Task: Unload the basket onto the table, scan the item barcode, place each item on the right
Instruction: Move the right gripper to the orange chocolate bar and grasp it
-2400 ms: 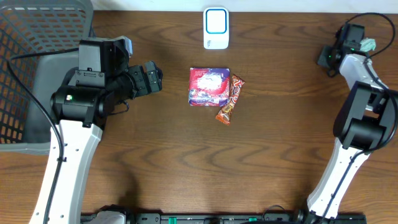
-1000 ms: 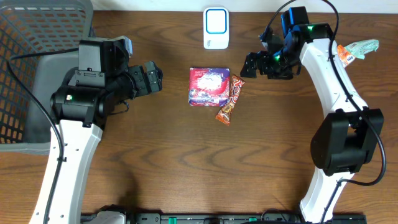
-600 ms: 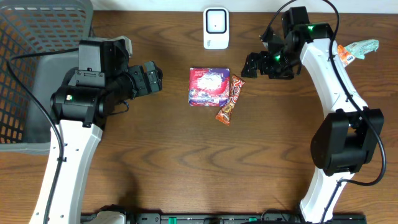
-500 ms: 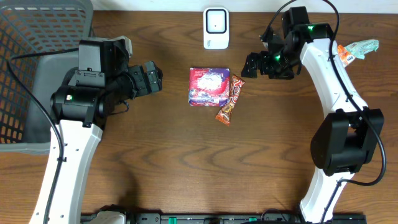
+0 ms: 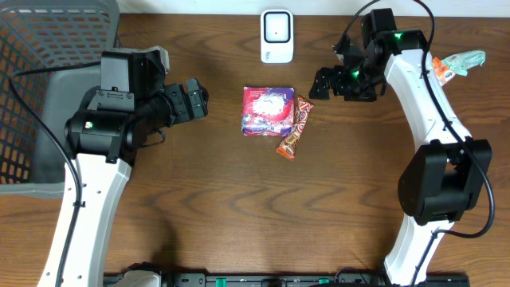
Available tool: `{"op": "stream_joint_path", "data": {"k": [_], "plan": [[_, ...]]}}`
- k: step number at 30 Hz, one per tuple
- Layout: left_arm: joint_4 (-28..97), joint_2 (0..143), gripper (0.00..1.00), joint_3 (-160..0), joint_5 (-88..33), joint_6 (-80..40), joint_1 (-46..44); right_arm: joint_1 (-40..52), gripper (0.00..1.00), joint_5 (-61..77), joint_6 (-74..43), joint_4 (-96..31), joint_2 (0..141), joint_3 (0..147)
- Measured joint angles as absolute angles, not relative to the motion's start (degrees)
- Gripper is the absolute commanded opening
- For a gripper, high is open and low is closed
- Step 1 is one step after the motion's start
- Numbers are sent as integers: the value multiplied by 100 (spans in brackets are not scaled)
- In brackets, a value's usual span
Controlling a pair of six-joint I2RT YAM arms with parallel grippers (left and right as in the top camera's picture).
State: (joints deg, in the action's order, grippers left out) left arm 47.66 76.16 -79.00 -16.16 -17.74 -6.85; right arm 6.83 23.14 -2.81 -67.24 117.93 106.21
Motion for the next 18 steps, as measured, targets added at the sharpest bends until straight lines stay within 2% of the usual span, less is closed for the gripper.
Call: {"op": "stream_joint_path", "data": {"k": [16,18], "plan": [[4768,7616,98,-7900,-1619,-1774,-685,797,98,2366,-1660,-6311,11793,10621],[4766,7616,98,-7900,-1616,-1774,-685,860,93,2239,-1750,-6250,11793,10621]]}}
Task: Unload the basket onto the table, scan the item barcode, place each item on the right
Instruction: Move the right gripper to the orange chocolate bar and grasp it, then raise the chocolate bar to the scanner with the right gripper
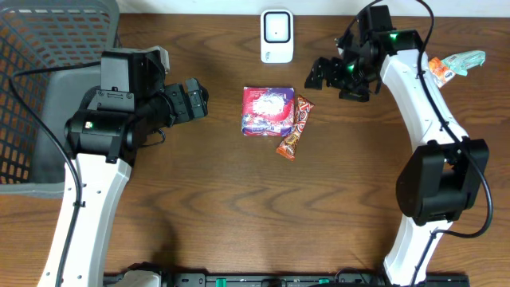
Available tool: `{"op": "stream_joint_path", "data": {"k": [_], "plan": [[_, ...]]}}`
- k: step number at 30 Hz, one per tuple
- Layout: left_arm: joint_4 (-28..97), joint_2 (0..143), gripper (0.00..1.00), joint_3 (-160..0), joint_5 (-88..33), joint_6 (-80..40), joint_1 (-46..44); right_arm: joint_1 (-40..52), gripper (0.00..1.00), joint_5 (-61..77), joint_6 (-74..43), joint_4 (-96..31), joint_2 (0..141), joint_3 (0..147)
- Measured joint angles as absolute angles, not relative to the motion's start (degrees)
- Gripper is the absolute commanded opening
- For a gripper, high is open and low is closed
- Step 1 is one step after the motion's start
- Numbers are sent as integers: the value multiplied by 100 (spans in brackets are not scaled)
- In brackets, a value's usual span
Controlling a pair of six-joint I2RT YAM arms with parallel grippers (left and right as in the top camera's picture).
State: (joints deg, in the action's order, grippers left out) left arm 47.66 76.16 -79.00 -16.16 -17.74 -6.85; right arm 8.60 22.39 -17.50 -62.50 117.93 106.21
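Note:
A purple and red snack packet [267,111] lies flat at the table's middle. An orange candy bar [294,128] rests against its right edge. The white barcode scanner [276,36] stands at the far edge, behind them. My right gripper [317,75] hangs open and empty to the right of the scanner, beyond the candy bar's far end. My left gripper [199,100] is shut, left of the packet and pointing toward it, holding nothing.
A grey mesh basket [40,48] fills the far left corner, partly under my left arm. Orange and teal packets [454,64] lie at the far right, behind my right arm.
My right gripper has moved toward the far edge and slightly left, from beside the candy bar's far end to nearer the scanner. The left arm, packet and candy bar have not moved.

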Motion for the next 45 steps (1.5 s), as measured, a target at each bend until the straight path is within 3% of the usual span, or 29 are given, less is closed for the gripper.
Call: {"op": "stream_joint_path", "data": {"k": [7,11,16,21,23,25,26,37,45], "plan": [[4768,7616,98,-7900,-1619,-1774,-685,1400,85,926,-2117,-6239,11909,10619],[4766,7616,98,-7900,-1616,-1774,-685,1619,74,663,-2381,-6187,12073,10619],[4766,7616,98,-7900,-1616,-1774,-685,1636,71,644,-2593,-6294,12492,10619],[4768,7616,98,-7900,-1616,-1774,-685,1597,55,1020,-2528,-6300,13124,10617],[4766,7616,98,-7900,-1619,-1774,-685,1573,39,1354,-2436,-6337,13375,10648],[4770,7616,98,-7900,-1619,-1774,-685,1544,7,1568,-2366,-6248,13391,10674],[4766,7616,98,-7900,-1616,-1774,-685,1529,1,1656,-2357,-6230,13445,10674],[4768,7616,98,-7900,-1616,-1774,-685,1227,1,2049,-2263,-6178,13504,11098],[4766,7616,98,-7900,-1616,-1774,-685,1100,1,1911,-2163,-3673,12919,11714]]}}
